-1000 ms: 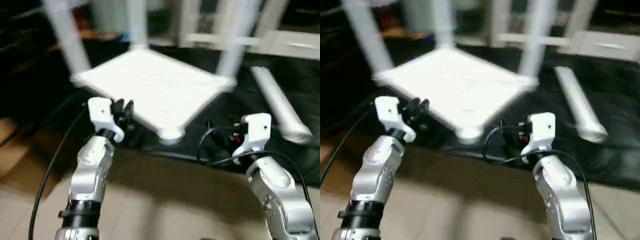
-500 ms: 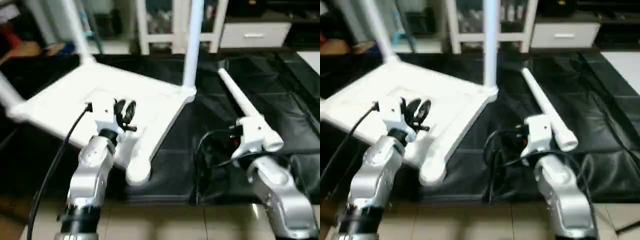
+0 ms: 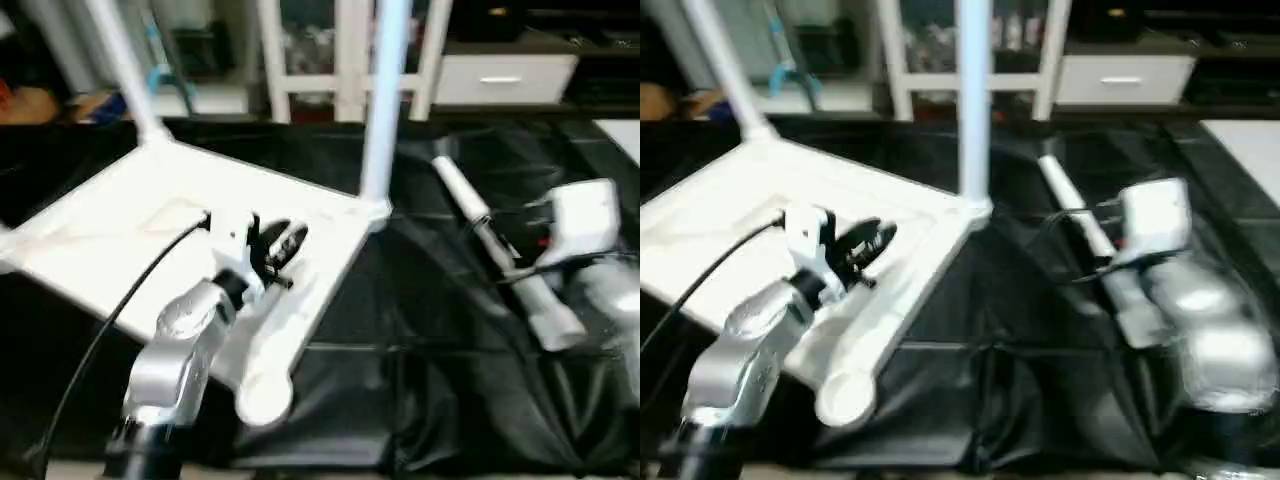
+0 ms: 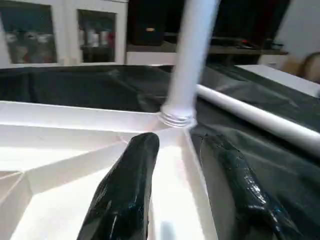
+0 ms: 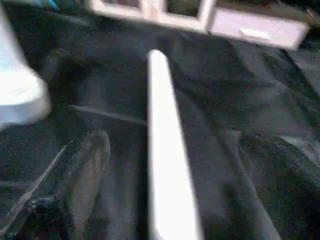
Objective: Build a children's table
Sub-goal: Pick table leg
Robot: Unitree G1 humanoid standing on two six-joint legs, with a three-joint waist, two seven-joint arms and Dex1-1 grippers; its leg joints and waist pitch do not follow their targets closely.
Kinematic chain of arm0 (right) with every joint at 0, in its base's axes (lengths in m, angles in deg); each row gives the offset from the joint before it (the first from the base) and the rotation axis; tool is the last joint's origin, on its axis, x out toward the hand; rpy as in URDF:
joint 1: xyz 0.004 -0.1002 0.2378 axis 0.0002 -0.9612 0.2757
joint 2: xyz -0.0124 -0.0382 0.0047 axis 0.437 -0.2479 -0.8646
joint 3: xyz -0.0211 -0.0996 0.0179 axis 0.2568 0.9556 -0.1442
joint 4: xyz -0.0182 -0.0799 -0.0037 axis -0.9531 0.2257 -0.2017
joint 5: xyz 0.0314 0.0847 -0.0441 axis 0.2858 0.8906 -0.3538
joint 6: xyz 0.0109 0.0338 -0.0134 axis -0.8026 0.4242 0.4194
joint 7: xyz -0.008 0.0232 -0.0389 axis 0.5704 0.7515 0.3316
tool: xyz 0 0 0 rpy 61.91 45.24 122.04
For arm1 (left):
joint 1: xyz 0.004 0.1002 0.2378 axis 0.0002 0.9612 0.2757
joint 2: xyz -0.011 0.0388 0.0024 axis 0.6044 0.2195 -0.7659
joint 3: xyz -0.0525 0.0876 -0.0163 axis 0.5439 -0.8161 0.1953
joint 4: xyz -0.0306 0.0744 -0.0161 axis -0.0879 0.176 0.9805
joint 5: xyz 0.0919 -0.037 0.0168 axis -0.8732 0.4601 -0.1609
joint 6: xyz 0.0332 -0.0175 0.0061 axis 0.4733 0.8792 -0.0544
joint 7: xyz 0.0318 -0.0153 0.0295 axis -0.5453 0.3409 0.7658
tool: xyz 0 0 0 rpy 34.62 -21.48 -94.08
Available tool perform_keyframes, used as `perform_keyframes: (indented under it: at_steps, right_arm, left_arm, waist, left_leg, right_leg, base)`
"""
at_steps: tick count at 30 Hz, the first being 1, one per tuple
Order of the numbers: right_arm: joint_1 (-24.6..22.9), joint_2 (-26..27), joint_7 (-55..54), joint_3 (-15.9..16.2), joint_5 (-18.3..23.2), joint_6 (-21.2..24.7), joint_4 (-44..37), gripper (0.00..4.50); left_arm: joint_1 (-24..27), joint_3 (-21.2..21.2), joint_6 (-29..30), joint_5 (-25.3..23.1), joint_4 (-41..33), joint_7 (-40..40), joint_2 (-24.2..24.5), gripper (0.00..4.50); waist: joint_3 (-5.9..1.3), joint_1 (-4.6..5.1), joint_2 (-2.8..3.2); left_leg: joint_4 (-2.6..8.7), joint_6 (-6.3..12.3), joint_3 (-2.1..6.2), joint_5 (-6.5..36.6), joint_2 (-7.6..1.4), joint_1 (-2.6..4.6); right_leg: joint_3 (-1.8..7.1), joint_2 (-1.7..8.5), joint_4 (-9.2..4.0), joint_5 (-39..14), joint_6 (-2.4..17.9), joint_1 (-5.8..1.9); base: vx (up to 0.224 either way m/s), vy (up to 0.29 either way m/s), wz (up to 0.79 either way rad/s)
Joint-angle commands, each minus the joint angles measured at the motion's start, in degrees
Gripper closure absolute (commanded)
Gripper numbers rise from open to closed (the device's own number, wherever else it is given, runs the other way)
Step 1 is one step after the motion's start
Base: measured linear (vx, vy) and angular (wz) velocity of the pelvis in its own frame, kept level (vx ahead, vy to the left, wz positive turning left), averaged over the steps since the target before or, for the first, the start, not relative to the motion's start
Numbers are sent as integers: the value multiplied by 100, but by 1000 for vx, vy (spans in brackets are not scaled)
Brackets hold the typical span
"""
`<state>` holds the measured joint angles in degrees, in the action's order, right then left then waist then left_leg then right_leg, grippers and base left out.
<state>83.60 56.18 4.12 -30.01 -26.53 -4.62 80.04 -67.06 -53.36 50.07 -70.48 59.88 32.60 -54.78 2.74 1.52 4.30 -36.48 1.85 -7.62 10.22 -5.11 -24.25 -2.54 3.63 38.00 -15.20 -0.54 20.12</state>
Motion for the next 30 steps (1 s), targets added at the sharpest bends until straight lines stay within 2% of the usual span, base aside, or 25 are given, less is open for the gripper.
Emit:
perform_keyframes:
  at_steps: [1,2,3,4,5,6,7,8,9,11,14,15,16,17,18,19,20,21,23,24,25,26,27,29,30]
  right_arm:
    - [159,-188,412,207,-120,152,425,6]
    - [297,-375,653,322,-169,196,808,6]
    - [383,-467,818,426,-203,161,1033,6]
    - [420,-507,890,471,-217,145,1131,6]
    - [509,-606,1050,591,-237,110,1353,6]
    - [509,-606,1050,591,-237,110,1353,6]
    - [620,-644,1326,697,-191,27,1597,6]
    - [707,-666,1468,784,-208,-14,1801,6]
    - [779,-685,1587,857,-222,-48,1972,6]
    - [901,-694,1768,980,-267,-108,2288,6]
    - [1143,-697,2090,1211,-437,-186,2957,6]
    - [1246,-707,2230,1327,-521,-240,3234,6]
    - [1320,-729,2372,1466,-603,-212,3478,6]
    - [1320,-729,2372,1466,-603,-212,3478,6]
    - [1332,-737,2400,1497,-621,-208,3526,6]
    - [1391,-764,2523,1598,-677,-207,3737,6]
    - [1431,-777,2600,1634,-694,-219,3869,6]
    - [1431,-777,2600,1634,-694,-219,3869,6]
    - [1559,-790,2896,1684,-687,-365,4241,21]
    - [1591,-788,2976,1685,-684,-451,4323,32]
    - [1681,-748,2992,1603,-651,-564,4503,40]
    - [1739,-709,2970,1537,-642,-753,4634,43]
    - [1739,-709,2970,1537,-642,-753,4634,52]
    - [1842,-646,2853,1448,-661,-934,4877,83]
    - [1830,-627,2850,1464,-686,-985,4901,83]
  left_arm:
    - [-66,-158,190,46,-189,-194,141,277]
    - [-92,-260,331,123,-284,-362,245,277]
    - [-123,-307,397,183,-341,-491,312,277]
    - [-137,-328,425,208,-365,-547,341,277]
    - [-170,-367,497,268,-420,-680,409,277]
    - [-170,-367,497,268,-420,-680,409,277]
    - [-219,-406,562,319,-485,-820,493,277]
    - [-248,-433,616,341,-532,-917,558,277]
    - [-273,-456,661,360,-571,-998,613,277]
    - [-312,-498,724,370,-635,-1128,714,277]
    - [-374,-557,855,378,-738,-1293,882,277]
    - [-395,-568,896,391,-764,-1332,940,277]
    - [-408,-564,963,438,-825,-1402,1022,277]
    - [-408,-564,963,438,-825,-1402,1022,277]
    - [-409,-562,987,455,-844,-1419,1040,277]
    - [-400,-560,1079,520,-921,-1494,1113,277]
    - [-388,-563,1127,558,-967,-1542,1153,277]
    - [-388,-563,1127,558,-967,-1542,1153,277]
    - [-375,-549,1195,585,-1013,-1611,1216,277]
    - [-387,-538,1188,569,-995,-1597,1208,277]
    - [-417,-524,1165,548,-953,-1566,1199,277]
    - [-441,-506,1138,531,-906,-1526,1180,277]
    - [-441,-506,1138,531,-906,-1526,1180,277]
    - [-461,-502,1129,526,-879,-1495,1190,277]
    - [-433,-502,1163,546,-927,-1506,1219,277]
  waist:
    - [-218,1,-86]
    - [-181,63,-76]
    - [-169,92,-60]
    - [-180,93,-64]
    - [-186,91,-93]
    - [-186,91,-93]
    - [-183,106,-133]
    - [-174,122,-150]
    - [-185,140,-143]
    - [-160,212,-140]
    - [-178,309,-127]
    - [-200,324,-169]
    - [-191,346,-161]
    - [-170,360,-174]
    - [-160,352,-169]
    - [-170,356,-194]
    - [-171,355,-207]
    - [-183,357,-205]
    - [-213,320,-192]
    - [-228,310,-199]
    - [-210,272,-202]
    - [-211,267,-207]
    - [-209,249,-221]
    - [-219,215,-220]
    - [-226,205,-261]
  left_leg:
    - [458,-188,325,2180,-731,270]
    - [572,-622,379,3065,-754,327]
    - [625,-1019,393,3833,-724,393]
    - [635,-1149,394,4090,-705,431]
    - [640,-1223,393,4215,-673,416]
    - [640,-1223,393,4215,-673,416]
    - [608,-1088,381,4035,-655,351]
    - [593,-993,383,3916,-653,317]
    - [577,-982,396,3937,-641,319]
    - [615,-992,420,4110,-645,278]
    - [693,-1087,446,4331,-653,230]
    - [670,-1085,432,4343,-649,258]
    - [659,-1082,434,4364,-639,254]
    - [658,-1056,435,4368,-635,215]
    - [652,-1052,428,4391,-645,236]
    - [631,-1006,420,4348,-638,246]
    - [621,-973,414,4309,-637,245]
    - [607,-905,411,4146,-641,214]
    - [601,-777,384,3808,-650,188]
    - [591,-672,354,3597,-664,175]
    - [574,-551,309,3477,-666,196]
    - [558,-507,297,3429,-664,208]
    - [536,-417,272,3315,-667,197]
    - [554,-320,247,3165,-687,201]
    - [561,-302,237,3131,-692,201]
  right_leg:
    - [275,585,-583,-1136,1495,-140]
    - [235,488,-556,-1658,1312,-69]
    - [220,488,-585,-1936,1089,-10]
    - [207,502,-599,-2001,1009,10]
    - [231,563,-665,-2042,841,18]
    - [231,563,-665,-2042,841,18]
    - [234,653,-715,-2269,796,-14]
    - [246,677,-740,-2391,773,-5]
    - [228,683,-728,-2458,799,6]
    - [174,658,-728,-2514,786,2]
    - [101,630,-676,-2154,800,-23]
    - [96,653,-682,-2124,839,8]
    - [87,668,-686,-2147,875,9]
    - [79,688,-705,-2301,869,-8]
    - [82,692,-735,-2369,844,16]
    - [91,698,-744,-2393,848,30]
    - [94,708,-753,-2400,861,32]
    - [106,722,-738,-2306,918,15]
    - [127,721,-714,-1947,1027,3]
    - [136,719,-694,-1632,1168,5]
    - [151,722,-718,-1589,1238,33]
    - [154,724,-721,-1596,1285,45]
    - [159,736,-737,-1676,1304,36]
    - [143,692,-715,-1560,1352,41]
    - [139,685,-709,-1531,1361,44]
  base:
    - [-71,77,-8]
    - [-71,77,-8]
    - [-86,81,-9]
    - [-75,73,-9]
    - [-75,73,-9]
    - [-56,68,-13]
    - [-50,63,-16]
    - [-50,63,-16]
    - [-42,51,-14]
    - [0,0,0]
    - [-10,40,-14]
    - [0,0,0]
    - [0,0,0]
    - [0,0,0]
    - [0,0,0]
    - [0,0,0]
    - [0,0,0]
    - [0,0,0]
    - [-4,8,-9]
    - [0,0,0]
    - [0,0,0]
    - [0,0,0]
    - [0,0,0]
    - [0,0,0]
    - [0,0,0]
